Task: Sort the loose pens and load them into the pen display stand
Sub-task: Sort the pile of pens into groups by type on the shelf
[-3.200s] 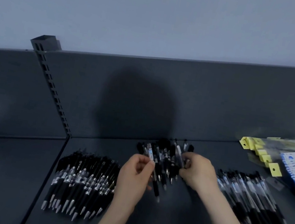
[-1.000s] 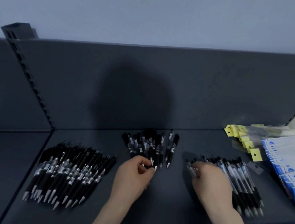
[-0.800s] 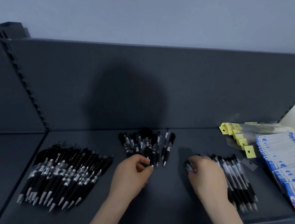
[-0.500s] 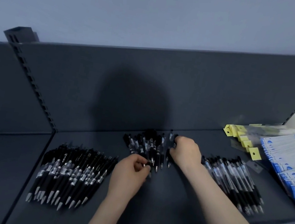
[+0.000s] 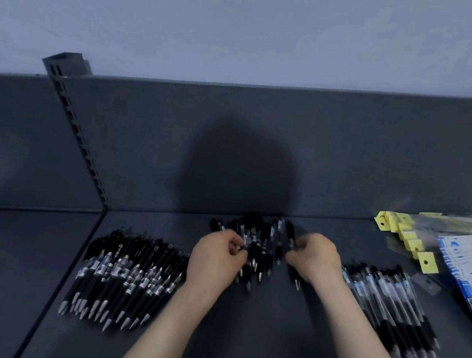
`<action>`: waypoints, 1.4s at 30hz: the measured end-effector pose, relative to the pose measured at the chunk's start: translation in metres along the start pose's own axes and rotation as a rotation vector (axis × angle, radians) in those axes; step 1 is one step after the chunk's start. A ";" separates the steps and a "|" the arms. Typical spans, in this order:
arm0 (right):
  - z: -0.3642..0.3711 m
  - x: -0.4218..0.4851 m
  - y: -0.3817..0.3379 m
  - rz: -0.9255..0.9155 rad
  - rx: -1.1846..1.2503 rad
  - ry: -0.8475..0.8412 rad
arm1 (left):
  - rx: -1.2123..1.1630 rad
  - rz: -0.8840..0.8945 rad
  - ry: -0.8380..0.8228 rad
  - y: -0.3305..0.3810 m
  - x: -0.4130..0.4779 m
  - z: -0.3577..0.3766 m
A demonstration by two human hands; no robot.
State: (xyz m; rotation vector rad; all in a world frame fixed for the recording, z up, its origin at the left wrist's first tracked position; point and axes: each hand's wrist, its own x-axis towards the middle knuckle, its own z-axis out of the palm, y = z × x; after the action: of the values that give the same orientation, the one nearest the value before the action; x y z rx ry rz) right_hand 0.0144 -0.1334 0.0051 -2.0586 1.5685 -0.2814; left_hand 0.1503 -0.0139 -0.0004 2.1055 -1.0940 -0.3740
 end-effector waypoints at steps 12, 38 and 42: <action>-0.002 -0.045 0.035 -0.064 0.227 0.000 | 0.572 -0.046 -0.146 0.043 0.036 0.032; 0.080 -0.125 -0.104 -0.369 0.279 -0.203 | 0.087 -0.331 0.288 -0.088 -0.093 -0.128; 0.093 -0.130 -0.126 -0.366 0.217 -0.164 | 0.089 -0.335 0.288 -0.109 -0.093 -0.148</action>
State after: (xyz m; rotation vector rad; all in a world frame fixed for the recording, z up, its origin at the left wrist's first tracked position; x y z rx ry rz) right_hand 0.1236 0.0385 0.0131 -2.1245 1.0131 -0.3854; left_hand 0.2393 0.1711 0.0180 2.3378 -0.6034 -0.1712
